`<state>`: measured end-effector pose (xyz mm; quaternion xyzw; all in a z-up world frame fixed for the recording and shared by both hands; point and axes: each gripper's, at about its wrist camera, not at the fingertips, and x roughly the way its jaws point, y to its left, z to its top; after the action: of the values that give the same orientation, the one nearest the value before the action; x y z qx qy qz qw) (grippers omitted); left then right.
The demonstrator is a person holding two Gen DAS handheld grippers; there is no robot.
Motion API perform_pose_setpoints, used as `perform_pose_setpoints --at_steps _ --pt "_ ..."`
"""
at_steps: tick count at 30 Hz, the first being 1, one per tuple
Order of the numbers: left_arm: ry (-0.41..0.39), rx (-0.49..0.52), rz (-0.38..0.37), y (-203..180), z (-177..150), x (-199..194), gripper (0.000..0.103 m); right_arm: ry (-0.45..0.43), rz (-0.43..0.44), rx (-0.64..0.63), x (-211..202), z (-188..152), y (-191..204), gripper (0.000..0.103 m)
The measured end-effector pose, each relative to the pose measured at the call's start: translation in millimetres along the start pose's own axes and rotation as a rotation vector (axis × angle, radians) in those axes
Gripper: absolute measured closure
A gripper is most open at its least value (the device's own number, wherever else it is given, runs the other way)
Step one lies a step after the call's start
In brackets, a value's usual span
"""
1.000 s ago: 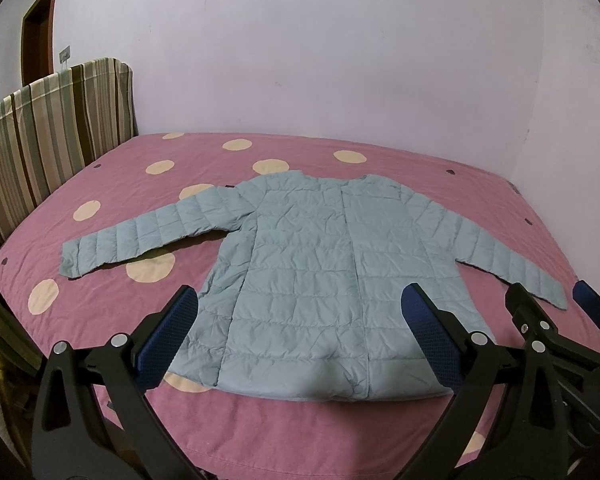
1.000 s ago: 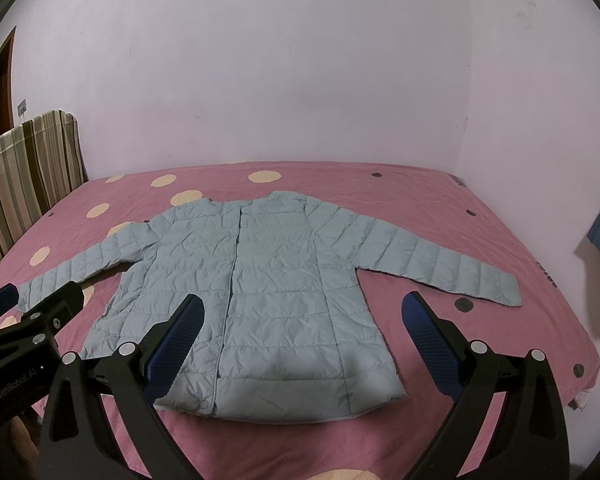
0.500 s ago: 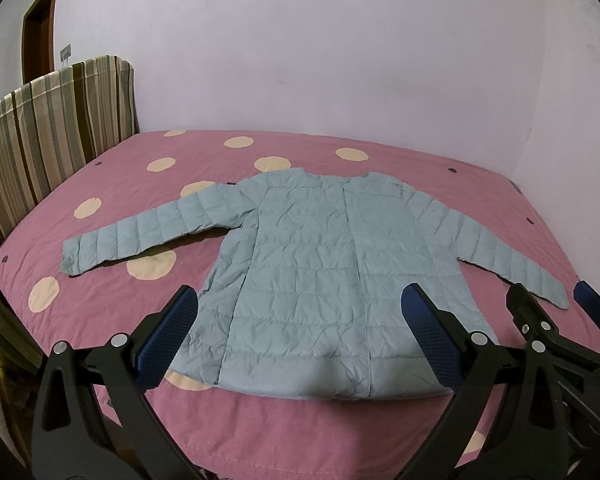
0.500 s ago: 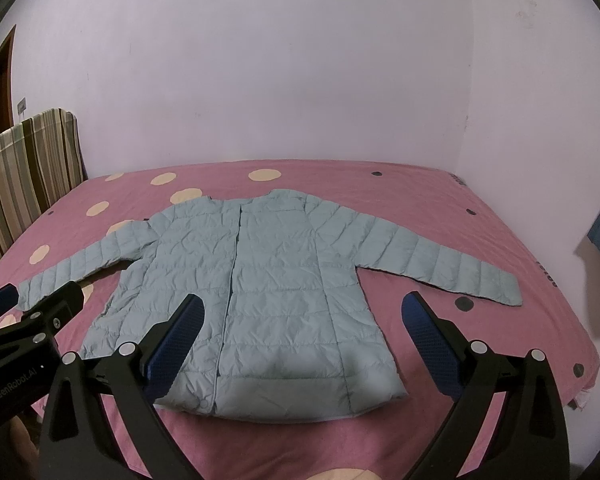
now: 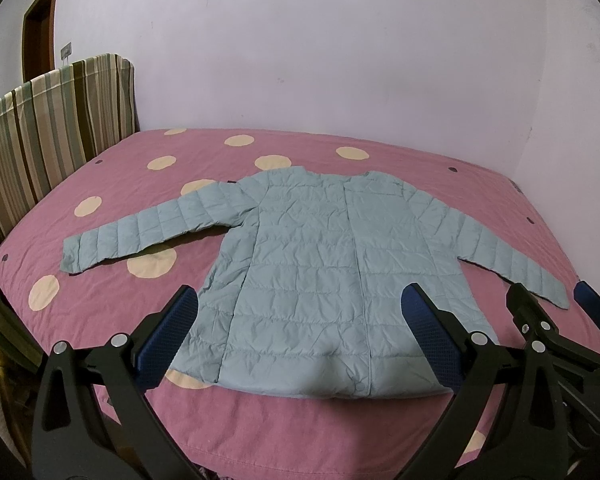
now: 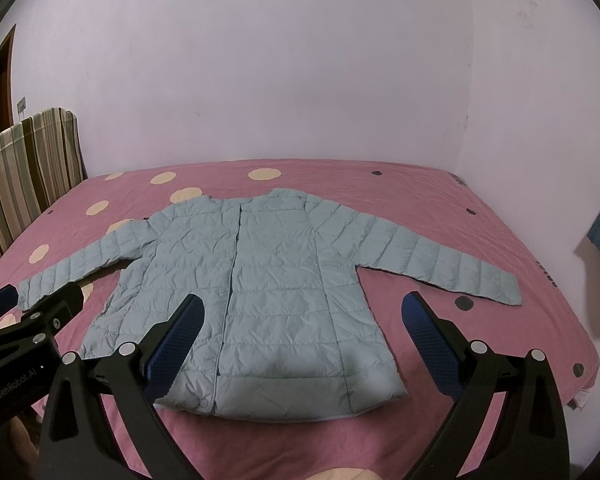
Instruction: Fold large clothes
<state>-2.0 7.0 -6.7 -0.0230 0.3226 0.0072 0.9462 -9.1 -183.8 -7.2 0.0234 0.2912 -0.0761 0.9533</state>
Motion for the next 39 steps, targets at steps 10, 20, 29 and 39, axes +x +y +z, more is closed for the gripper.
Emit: perform_pose_setpoints --at_steps 10,20,29,39 --pt "0.001 -0.001 0.001 1 -2 0 0.002 0.002 0.000 -0.001 2 0 0 0.005" --pt "0.004 -0.002 0.000 2 -3 -1 0.002 0.003 -0.001 -0.001 1 -1 2 0.005" --pt "0.011 -0.003 0.001 5 -8 3 0.002 0.007 0.000 -0.002 3 -2 2 0.005" --pt "0.077 -0.011 0.001 7 -13 31 0.002 0.056 0.009 0.004 33 -24 7 0.005"
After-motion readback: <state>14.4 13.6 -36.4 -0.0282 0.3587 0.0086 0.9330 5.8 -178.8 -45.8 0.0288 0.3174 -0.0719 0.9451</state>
